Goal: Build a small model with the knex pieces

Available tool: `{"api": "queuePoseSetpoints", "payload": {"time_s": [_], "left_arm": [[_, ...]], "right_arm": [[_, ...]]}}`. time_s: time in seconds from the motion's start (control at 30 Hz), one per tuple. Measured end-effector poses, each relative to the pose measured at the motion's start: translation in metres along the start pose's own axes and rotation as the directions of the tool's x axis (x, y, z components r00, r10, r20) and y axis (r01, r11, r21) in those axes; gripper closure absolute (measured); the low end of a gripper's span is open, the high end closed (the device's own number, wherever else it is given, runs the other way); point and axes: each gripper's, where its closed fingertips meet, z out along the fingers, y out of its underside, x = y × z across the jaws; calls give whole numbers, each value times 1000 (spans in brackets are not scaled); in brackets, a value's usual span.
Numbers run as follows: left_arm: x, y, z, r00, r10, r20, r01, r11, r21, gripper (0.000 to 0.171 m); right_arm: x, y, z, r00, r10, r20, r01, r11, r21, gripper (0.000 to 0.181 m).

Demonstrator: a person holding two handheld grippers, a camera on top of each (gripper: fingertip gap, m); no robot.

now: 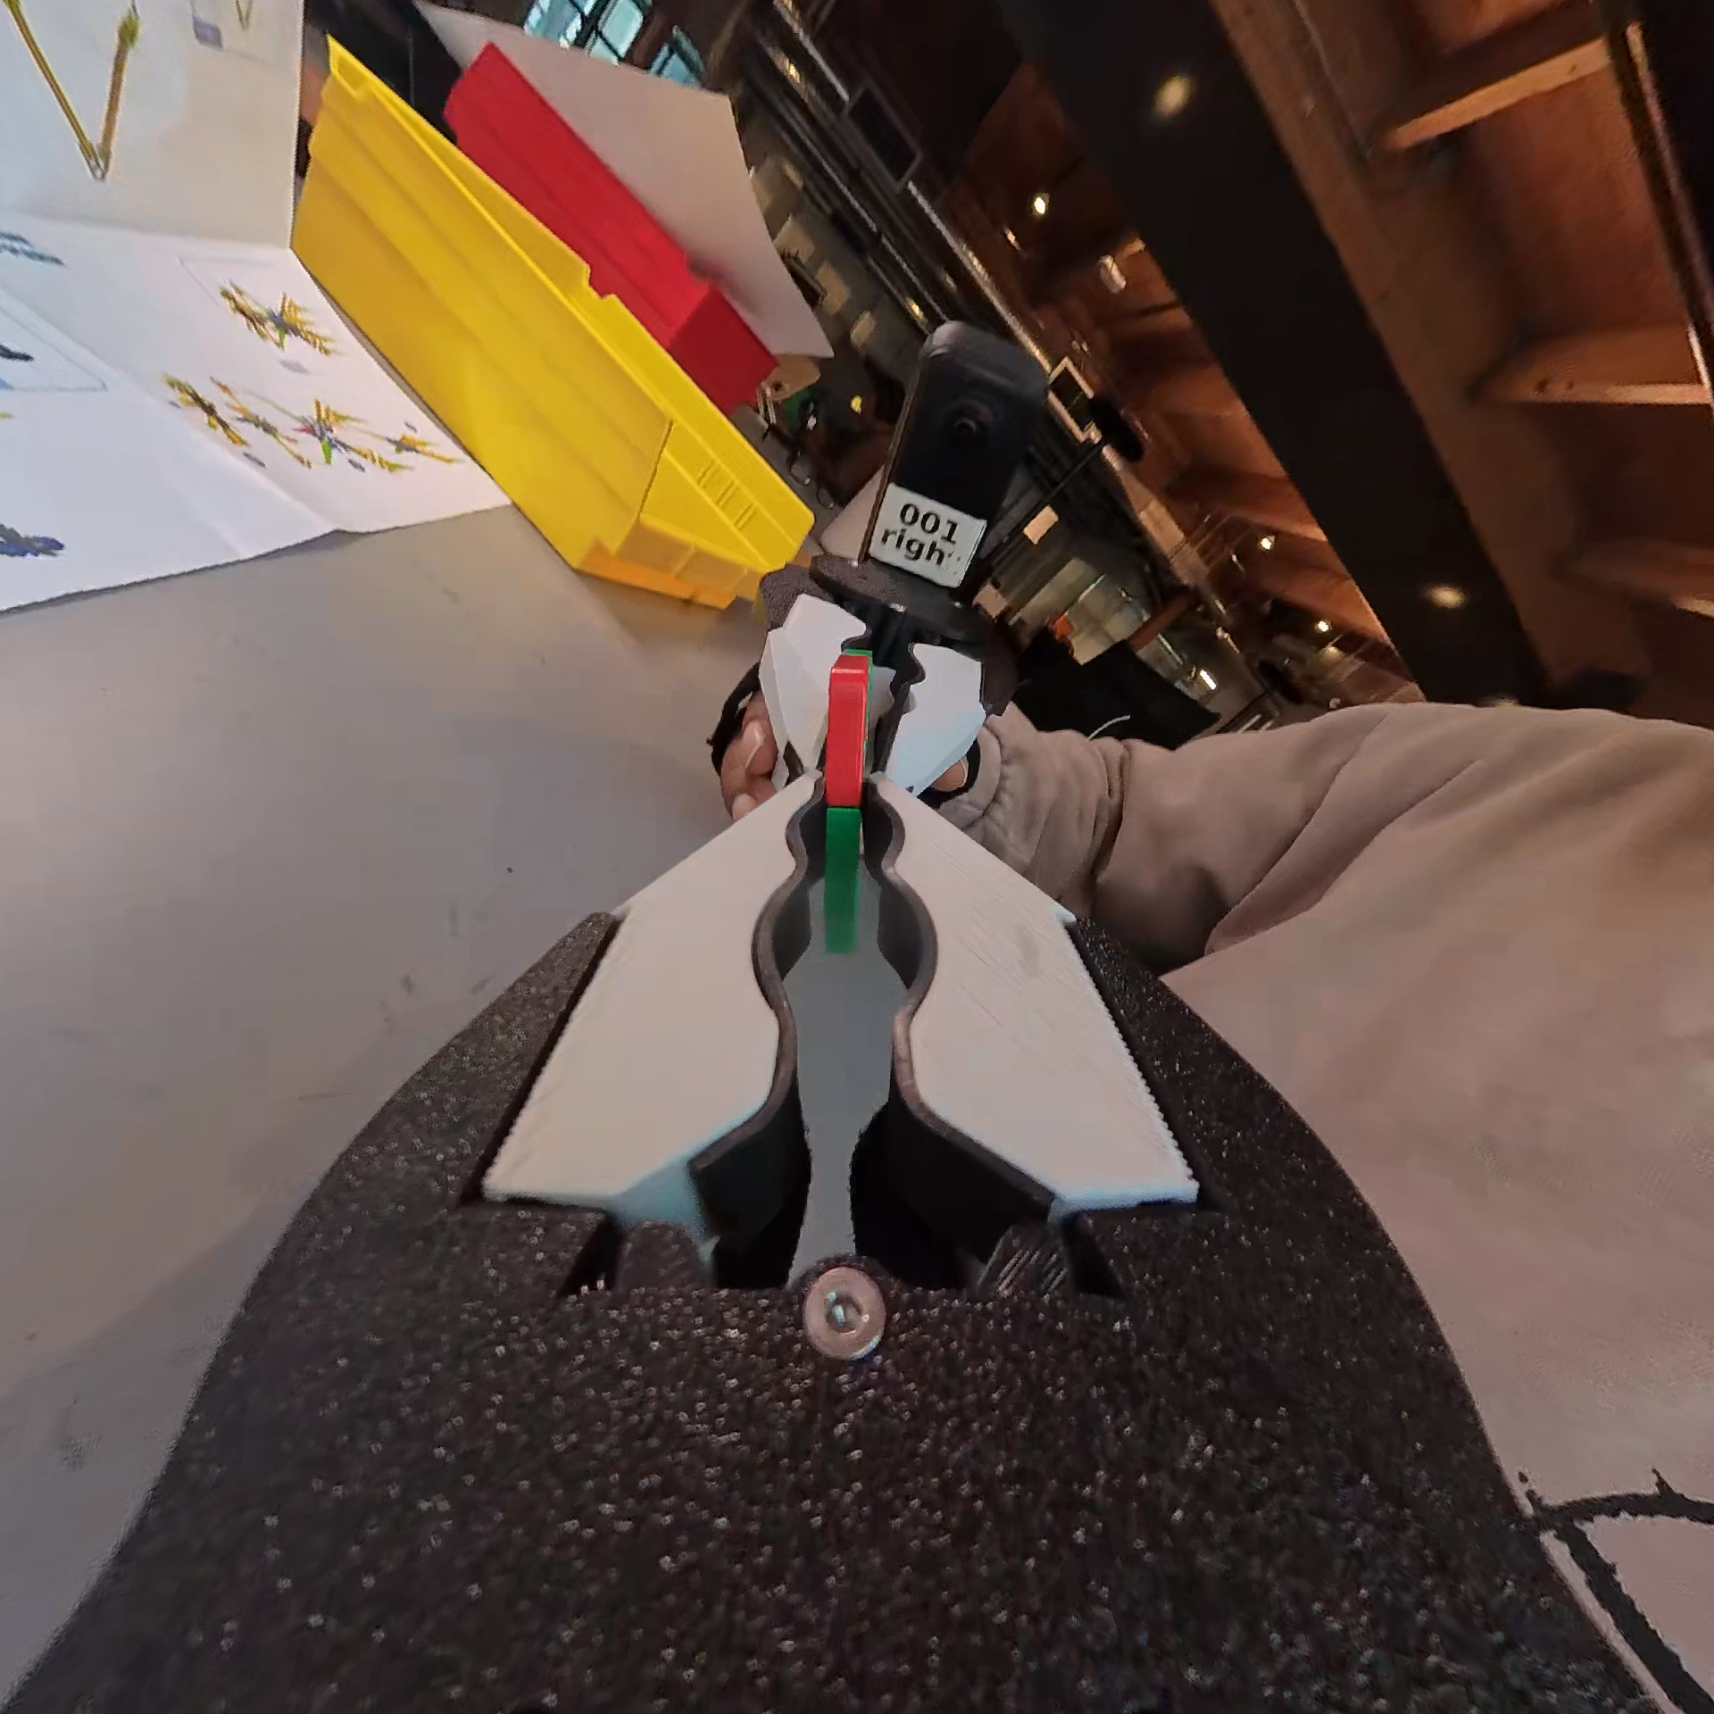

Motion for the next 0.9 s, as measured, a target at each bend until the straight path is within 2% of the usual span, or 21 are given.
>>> {"api": "queuePoseSetpoints", "payload": {"time_s": [0.07,0.17,0.23,0.33,0.43,0.53,0.6,0.73,0.8,0.9], "left_arm": [[2,-6,3,1000,8,4,-8,998,60,167],[5,-12,5,999,44,26,-46,992,113,166],[5,-13,4,995,88,57,-93,991,98,164],[5,-22,-4,975,181,128,-191,979,75,147],[5,-15,-3,909,361,207,-357,932,-56,146],[1,3,4,863,454,221,-415,887,-202,154],[5,4,6,891,413,189,-382,907,-177,158],[32,-6,9,986,168,-11,-168,986,2,168],[42,-10,11,992,70,-104,-63,996,67,168],[48,-16,12,987,32,-159,-11,991,132,168]], "right_arm": [[0,-12,-2,998,67,21,-69,994,91,174],[0,-21,-4,996,78,45,-84,984,160,177],[-2,-21,-5,997,54,49,-61,989,136,177],[-2,-13,-8,999,-30,18,30,999,20,177],[2,0,-7,994,-100,-45,95,991,-98,177],[-6,4,-1,995,-94,-28,90,989,-121,177],[-9,1,-2,993,-119,-20,117,988,-102,177],[-28,-18,-6,989,-138,63,135,990,38,175],[-37,-26,-9,986,-141,94,132,986,100,174],[-41,-33,-11,988,-116,104,98,982,159,174]]}}
